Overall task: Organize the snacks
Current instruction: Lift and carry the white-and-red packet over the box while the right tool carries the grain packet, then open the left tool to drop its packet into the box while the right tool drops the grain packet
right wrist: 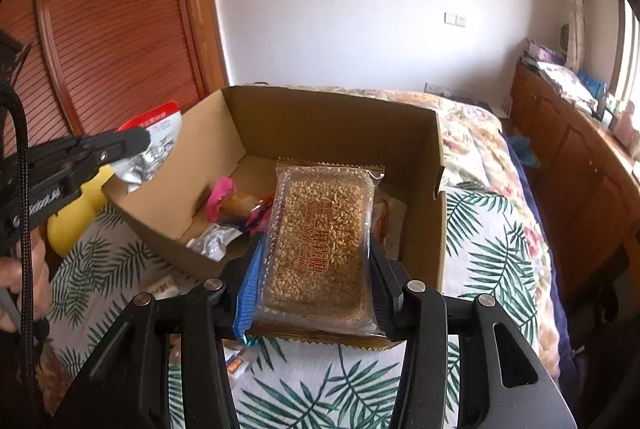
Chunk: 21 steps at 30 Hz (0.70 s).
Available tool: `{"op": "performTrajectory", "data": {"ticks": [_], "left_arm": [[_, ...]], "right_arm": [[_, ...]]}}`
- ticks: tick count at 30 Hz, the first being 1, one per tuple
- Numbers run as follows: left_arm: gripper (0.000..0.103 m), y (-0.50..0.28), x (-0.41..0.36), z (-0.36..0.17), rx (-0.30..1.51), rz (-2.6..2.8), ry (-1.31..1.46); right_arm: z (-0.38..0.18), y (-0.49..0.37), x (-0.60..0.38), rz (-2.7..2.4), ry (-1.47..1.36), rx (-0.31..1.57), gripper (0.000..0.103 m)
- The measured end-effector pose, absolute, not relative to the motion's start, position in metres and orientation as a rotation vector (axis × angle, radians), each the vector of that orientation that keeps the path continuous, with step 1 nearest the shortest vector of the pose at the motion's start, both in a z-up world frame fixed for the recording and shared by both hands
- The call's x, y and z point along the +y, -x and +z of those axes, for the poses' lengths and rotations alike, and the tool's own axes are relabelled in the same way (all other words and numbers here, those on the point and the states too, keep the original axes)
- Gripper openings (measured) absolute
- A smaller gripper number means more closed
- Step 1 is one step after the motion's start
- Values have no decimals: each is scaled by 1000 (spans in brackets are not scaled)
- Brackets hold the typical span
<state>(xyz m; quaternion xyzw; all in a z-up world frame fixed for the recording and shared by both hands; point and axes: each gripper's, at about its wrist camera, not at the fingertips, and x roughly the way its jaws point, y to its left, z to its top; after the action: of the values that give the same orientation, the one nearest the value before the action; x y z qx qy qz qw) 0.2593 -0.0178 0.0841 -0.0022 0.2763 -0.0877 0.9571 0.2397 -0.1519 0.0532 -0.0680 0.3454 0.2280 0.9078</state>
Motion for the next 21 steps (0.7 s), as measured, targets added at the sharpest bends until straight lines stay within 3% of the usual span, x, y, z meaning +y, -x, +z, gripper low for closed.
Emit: {"op": "performTrajectory", "data": {"ticks": [17,21], "left_arm": [[9,-263,-18,80,557,-173,0],[15,-260,-15,75,570,-167,-1]], "right_arm": [[40,-262,-160,447,56,757,50],[37,-261,-157,439,64,754,53]]}}
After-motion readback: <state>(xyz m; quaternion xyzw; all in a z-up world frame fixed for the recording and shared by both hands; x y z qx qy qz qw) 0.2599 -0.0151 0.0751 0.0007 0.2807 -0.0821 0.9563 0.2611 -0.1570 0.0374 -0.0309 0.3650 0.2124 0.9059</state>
